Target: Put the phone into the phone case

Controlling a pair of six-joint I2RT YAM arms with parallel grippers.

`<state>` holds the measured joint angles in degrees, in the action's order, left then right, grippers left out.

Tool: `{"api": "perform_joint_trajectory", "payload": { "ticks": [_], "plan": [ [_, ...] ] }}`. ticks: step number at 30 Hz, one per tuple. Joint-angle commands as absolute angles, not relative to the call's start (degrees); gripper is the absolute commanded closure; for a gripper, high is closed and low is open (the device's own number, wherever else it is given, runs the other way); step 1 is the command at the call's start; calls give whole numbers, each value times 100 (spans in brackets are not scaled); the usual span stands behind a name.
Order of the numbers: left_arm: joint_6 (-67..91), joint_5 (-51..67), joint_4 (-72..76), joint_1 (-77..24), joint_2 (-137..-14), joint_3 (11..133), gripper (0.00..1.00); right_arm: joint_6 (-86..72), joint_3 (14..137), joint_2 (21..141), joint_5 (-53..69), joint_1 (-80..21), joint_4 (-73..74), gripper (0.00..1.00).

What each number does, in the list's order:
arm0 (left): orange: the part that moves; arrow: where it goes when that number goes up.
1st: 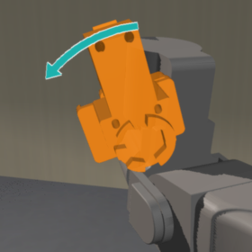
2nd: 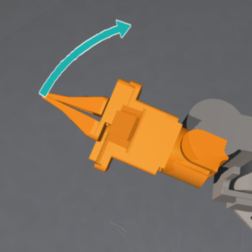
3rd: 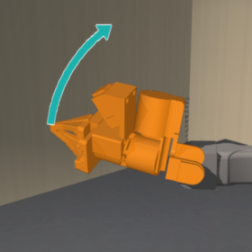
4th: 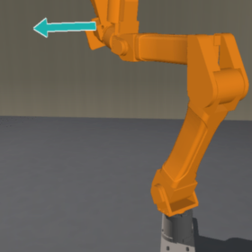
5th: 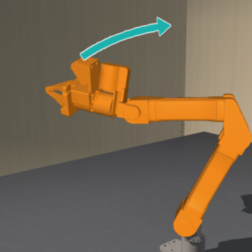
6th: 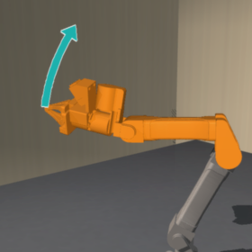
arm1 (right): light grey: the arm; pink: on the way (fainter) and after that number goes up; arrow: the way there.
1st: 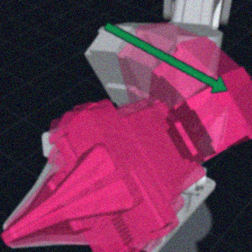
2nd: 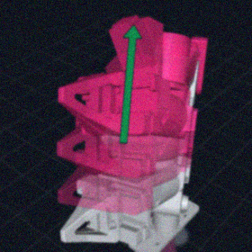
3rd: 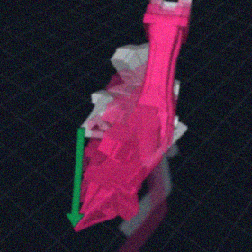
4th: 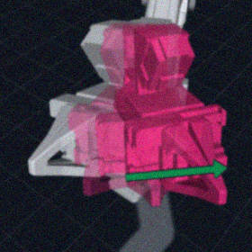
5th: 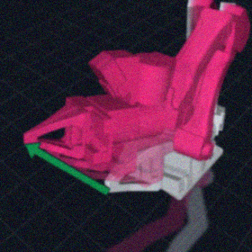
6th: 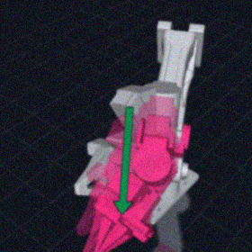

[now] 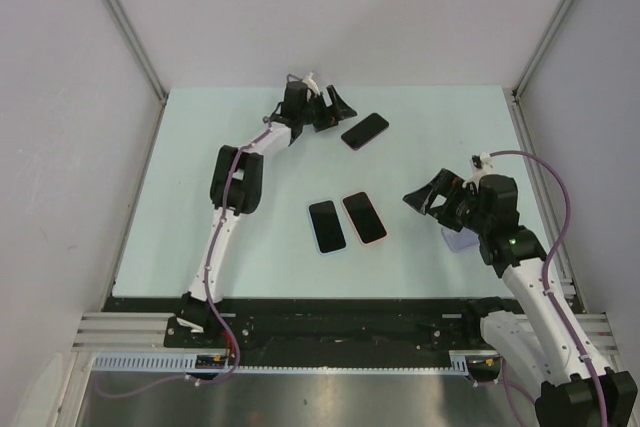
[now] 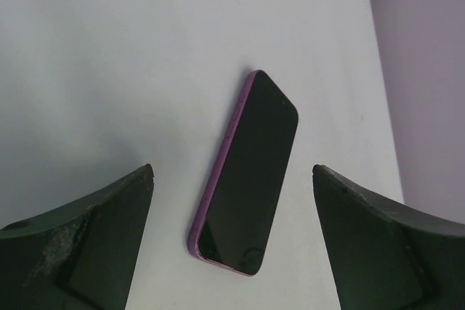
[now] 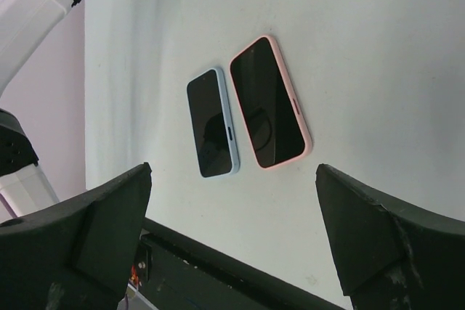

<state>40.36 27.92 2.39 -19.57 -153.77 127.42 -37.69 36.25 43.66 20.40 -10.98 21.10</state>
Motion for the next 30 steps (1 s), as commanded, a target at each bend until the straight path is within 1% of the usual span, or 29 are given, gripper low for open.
{"api": "perform_joint_trajectory", "payload": {
  "ticks": [1, 12, 19, 23, 30],
  "plan": [
    [4903, 3453, 896, -2030, -15548, 12815, 6, -3815, 3850, 4298, 1618, -1055, 1916, 1],
    [4738, 3718, 1116, -2566, -15381, 12410, 7, -3753, 3850, 4386, 1573, -1028, 1907, 1],
    [4939, 3832, 1607, -2988, -15171, 11989, 6, -3630, 3841, 4272, 1012, -1037, 2285, 1],
    [4931, 3753, 1740, -3242, -15117, 11760, 6, -3560, 3841, 4131, 870, -1028, 2452, 1],
    [5097, 4016, 1881, -3463, -14995, 11594, 6, -3472, 3850, 4043, 738, -1028, 2461, 0]
  ]
}}
